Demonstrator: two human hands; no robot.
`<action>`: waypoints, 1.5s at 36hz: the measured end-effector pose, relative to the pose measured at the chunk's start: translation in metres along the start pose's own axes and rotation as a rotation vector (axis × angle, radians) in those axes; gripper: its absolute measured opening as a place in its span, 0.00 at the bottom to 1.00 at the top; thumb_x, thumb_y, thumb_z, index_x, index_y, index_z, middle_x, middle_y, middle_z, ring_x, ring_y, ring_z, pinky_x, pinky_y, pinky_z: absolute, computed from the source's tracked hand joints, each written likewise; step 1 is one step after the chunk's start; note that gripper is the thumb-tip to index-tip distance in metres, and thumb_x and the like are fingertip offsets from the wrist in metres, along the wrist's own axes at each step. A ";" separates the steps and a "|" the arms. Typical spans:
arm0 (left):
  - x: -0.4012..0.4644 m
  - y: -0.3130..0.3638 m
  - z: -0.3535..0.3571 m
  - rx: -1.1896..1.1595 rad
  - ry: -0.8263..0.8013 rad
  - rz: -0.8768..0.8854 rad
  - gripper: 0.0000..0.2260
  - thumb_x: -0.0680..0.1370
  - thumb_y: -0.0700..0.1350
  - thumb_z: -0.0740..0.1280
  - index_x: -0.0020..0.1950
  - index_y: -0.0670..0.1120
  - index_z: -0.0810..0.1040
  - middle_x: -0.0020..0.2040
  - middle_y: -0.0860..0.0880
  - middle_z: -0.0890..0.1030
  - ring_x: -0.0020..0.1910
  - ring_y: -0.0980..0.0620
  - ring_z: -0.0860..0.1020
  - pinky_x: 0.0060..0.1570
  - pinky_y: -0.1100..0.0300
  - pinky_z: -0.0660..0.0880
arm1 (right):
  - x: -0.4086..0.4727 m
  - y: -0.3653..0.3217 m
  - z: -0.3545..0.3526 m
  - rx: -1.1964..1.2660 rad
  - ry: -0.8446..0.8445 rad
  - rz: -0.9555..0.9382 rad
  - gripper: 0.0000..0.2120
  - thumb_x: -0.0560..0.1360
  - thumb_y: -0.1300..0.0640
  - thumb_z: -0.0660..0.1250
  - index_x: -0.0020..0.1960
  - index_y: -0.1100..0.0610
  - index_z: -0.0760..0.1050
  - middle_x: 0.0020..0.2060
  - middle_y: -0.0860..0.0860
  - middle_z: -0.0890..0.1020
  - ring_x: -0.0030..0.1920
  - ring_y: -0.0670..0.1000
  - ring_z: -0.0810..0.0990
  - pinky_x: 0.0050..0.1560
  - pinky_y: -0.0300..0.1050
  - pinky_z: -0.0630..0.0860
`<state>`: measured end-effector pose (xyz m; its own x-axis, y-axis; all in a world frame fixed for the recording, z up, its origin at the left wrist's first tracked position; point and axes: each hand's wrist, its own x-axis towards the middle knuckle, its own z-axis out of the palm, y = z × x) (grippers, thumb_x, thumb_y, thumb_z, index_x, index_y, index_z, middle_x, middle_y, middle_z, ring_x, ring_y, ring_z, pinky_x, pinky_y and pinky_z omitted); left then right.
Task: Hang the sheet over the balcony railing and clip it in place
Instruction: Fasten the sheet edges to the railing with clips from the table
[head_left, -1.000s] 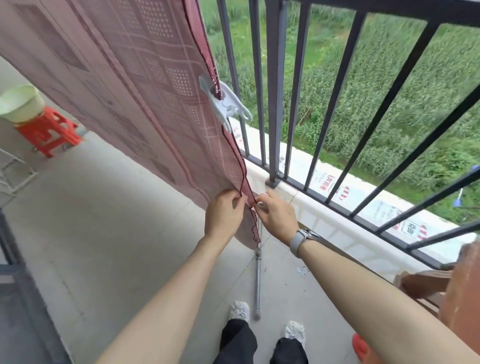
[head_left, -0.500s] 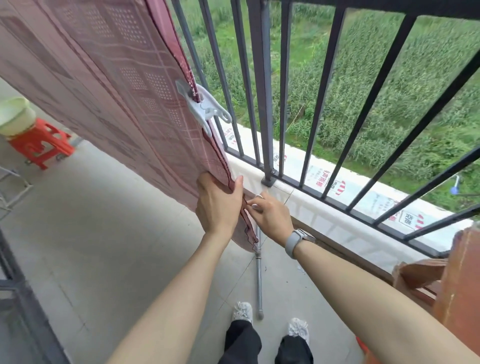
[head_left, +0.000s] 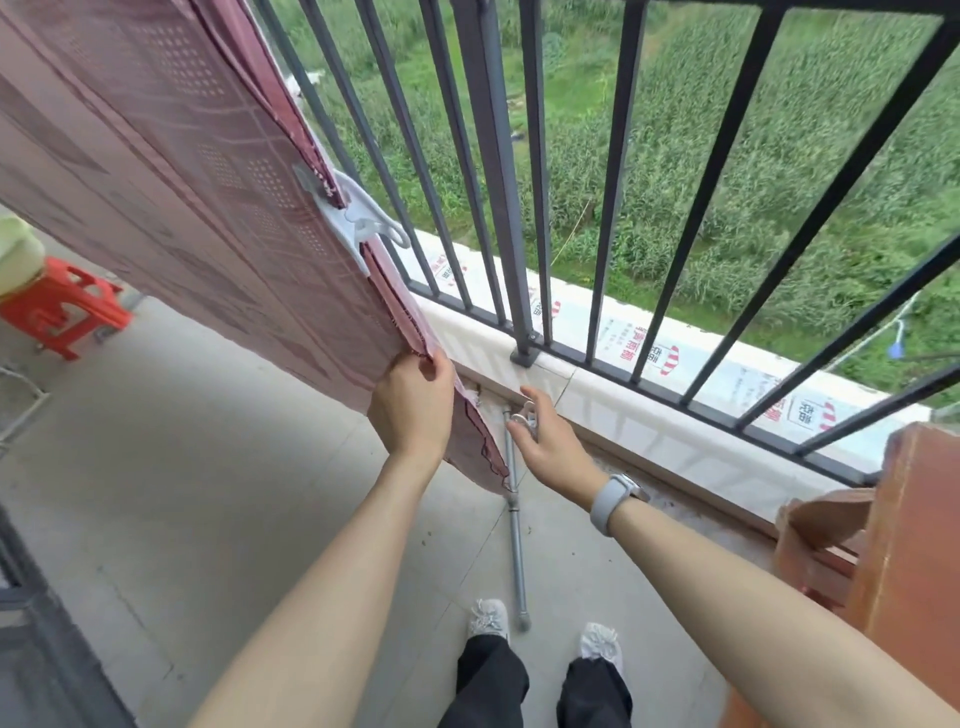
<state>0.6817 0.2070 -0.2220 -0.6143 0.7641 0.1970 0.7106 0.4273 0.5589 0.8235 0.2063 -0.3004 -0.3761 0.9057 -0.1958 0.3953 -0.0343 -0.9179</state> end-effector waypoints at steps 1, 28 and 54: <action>0.000 0.001 0.002 0.007 0.005 -0.005 0.15 0.76 0.50 0.59 0.34 0.44 0.75 0.33 0.48 0.75 0.34 0.46 0.69 0.35 0.58 0.63 | -0.001 0.001 -0.002 0.010 0.013 0.018 0.23 0.79 0.54 0.58 0.70 0.58 0.58 0.62 0.57 0.74 0.63 0.54 0.70 0.61 0.43 0.65; 0.003 -0.011 0.006 0.030 -0.293 -0.094 0.19 0.72 0.53 0.64 0.26 0.43 0.68 0.26 0.48 0.73 0.36 0.41 0.74 0.35 0.58 0.65 | -0.025 -0.008 0.009 0.184 0.399 -0.127 0.12 0.67 0.59 0.75 0.49 0.60 0.79 0.42 0.55 0.76 0.40 0.48 0.74 0.40 0.35 0.70; -0.023 -0.032 -0.003 -0.236 -0.500 -0.087 0.08 0.74 0.47 0.65 0.52 0.49 0.80 0.46 0.55 0.80 0.46 0.58 0.77 0.44 0.66 0.69 | -0.002 0.010 0.030 -0.065 0.332 -0.064 0.23 0.74 0.53 0.66 0.67 0.58 0.68 0.62 0.53 0.73 0.64 0.51 0.70 0.66 0.47 0.66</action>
<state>0.6716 0.1740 -0.2419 -0.3889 0.8917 -0.2316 0.5335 0.4229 0.7325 0.8029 0.1910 -0.3198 -0.1124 0.9936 -0.0059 0.4364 0.0440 -0.8987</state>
